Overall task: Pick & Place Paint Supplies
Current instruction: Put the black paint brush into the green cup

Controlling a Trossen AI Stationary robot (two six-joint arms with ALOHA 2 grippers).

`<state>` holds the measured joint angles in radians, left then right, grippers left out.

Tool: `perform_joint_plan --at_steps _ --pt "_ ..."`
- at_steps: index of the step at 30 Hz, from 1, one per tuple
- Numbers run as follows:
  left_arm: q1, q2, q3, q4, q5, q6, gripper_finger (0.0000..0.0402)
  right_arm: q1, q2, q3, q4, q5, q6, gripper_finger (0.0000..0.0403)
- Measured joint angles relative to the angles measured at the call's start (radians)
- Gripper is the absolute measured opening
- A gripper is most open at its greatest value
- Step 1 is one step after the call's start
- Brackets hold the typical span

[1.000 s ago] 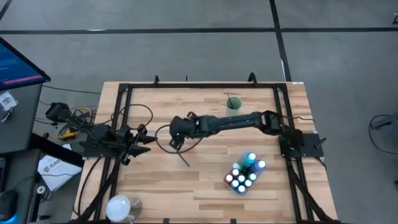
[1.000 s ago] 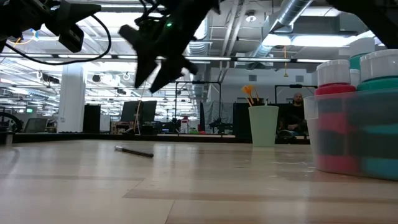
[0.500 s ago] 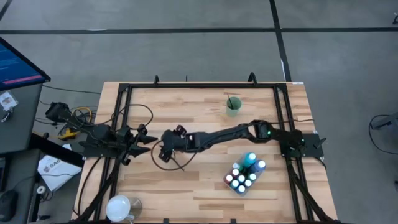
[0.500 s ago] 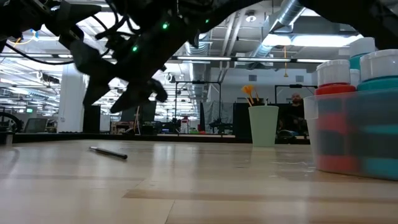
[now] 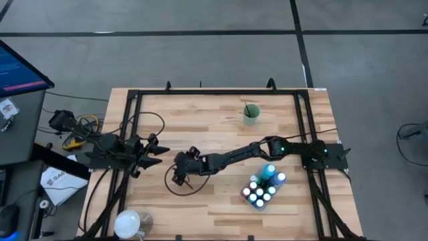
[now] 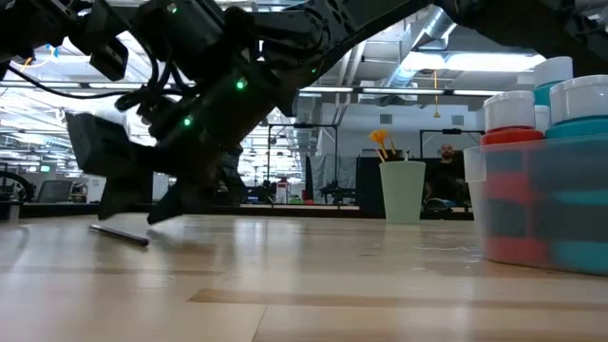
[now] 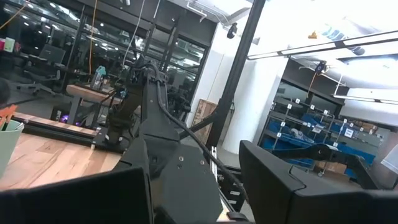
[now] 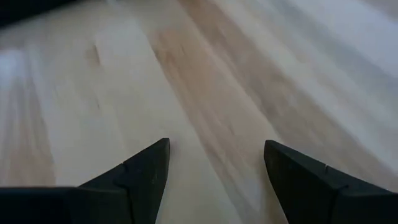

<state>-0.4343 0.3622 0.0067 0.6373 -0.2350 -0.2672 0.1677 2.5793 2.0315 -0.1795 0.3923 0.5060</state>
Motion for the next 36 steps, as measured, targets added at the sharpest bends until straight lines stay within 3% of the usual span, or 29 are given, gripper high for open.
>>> perform_joint_plan --at_steps 24,30,36 --pt "0.0 0.0 0.0 0.0 0.0 0.0 0.0132 0.09 0.036 0.003 0.247 -0.053 -0.117 0.0255" --pt "0.0 0.0 0.0 0.0 0.0 0.0 0.0132 0.124 0.04 0.002 0.243 -0.053 -0.123 0.0255" --pt "0.0 0.0 0.0 0.0 0.0 0.0 0.0132 0.122 0.01 0.0 0.063 -0.077 -0.124 0.0255"
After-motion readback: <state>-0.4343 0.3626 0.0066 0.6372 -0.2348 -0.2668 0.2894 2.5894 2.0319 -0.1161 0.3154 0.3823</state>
